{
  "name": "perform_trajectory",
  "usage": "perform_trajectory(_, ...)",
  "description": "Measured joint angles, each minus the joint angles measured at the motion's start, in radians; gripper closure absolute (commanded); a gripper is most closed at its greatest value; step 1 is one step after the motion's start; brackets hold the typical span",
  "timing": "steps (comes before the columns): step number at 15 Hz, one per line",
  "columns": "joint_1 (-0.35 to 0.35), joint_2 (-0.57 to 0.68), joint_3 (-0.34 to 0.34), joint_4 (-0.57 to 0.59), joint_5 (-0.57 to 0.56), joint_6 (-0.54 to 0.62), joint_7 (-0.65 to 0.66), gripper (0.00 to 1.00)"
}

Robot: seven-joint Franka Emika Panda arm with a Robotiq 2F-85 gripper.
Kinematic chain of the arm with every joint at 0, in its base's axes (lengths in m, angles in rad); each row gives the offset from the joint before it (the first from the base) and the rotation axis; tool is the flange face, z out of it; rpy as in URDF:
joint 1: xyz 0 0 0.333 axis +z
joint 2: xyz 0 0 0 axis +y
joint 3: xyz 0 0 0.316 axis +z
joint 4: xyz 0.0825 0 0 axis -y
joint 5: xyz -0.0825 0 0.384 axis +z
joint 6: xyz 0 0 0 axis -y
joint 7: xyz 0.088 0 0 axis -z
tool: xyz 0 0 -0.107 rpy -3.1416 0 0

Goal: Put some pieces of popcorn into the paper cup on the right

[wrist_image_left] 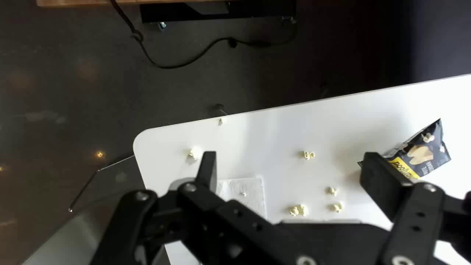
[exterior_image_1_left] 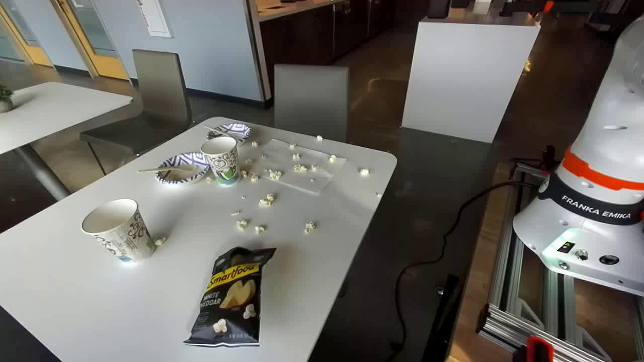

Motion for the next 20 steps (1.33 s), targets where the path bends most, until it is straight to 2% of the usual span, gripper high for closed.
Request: perform_trajectory(20,0.001,0.003,-0.001,0.0,0.0,0.001,-0.021,0.0)
